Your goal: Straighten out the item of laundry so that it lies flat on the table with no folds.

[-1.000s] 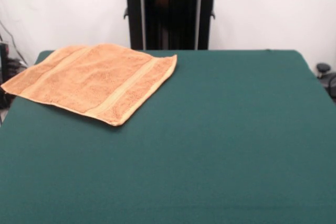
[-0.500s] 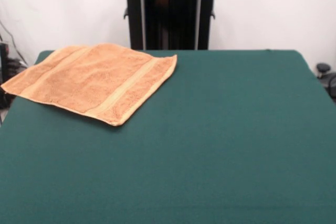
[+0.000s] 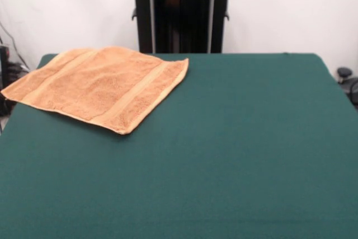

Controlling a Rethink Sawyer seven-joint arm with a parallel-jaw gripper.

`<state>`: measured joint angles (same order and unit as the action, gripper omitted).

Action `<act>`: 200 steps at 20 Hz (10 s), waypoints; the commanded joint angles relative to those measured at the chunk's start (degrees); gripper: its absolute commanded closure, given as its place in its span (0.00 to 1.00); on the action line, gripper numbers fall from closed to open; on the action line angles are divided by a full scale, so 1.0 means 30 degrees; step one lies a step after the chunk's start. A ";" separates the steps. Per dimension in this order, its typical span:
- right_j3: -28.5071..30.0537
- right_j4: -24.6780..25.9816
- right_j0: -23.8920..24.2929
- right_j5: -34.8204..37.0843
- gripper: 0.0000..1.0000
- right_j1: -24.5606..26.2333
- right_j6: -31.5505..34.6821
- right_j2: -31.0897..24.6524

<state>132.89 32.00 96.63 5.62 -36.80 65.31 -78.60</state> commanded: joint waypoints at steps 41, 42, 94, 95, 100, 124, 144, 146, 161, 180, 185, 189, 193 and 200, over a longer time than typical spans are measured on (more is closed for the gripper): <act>-0.0613 0.3547 -1.2044 0.2552 1.00 -0.5004 0.1700 1.7767; -0.0608 0.3536 -1.1994 0.2563 1.00 -0.4981 0.1637 1.7675; -0.5463 0.5825 -1.4607 -0.8290 1.00 0.1578 0.1899 2.0498; -0.5598 0.5754 -1.4839 -0.8295 1.00 0.1574 0.1839 2.0770; -0.6352 0.5130 -1.6787 -0.8128 1.00 0.1151 0.1481 2.3061; -0.6737 0.5488 -1.6902 -0.9905 1.00 0.3006 0.3083 2.3539; -0.8831 0.7106 -1.7355 -0.9353 1.00 0.5796 0.2577 2.2734; -0.8954 0.7128 -1.7398 -0.9472 1.00 0.5880 0.2664 2.2736; -1.0098 0.7372 -1.7261 -0.9657 1.00 0.7033 0.3648 2.1045; -1.0945 0.6593 -1.7608 -1.0227 1.00 0.8204 0.4503 1.9971; -1.1098 0.6777 -1.7629 -1.0462 1.00 0.8484 0.4756 1.9508; -1.1237 0.6910 -1.7601 -1.0652 1.00 0.8730 0.4996 1.9178; -1.1146 0.7430 -1.7106 -1.1060 1.00 0.8888 0.5747 1.8363; -1.0998 0.7675 -1.6712 -1.1587 1.00 0.8884 0.6432 1.7744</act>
<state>112.73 55.45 50.13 -31.18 -19.22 65.31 -8.13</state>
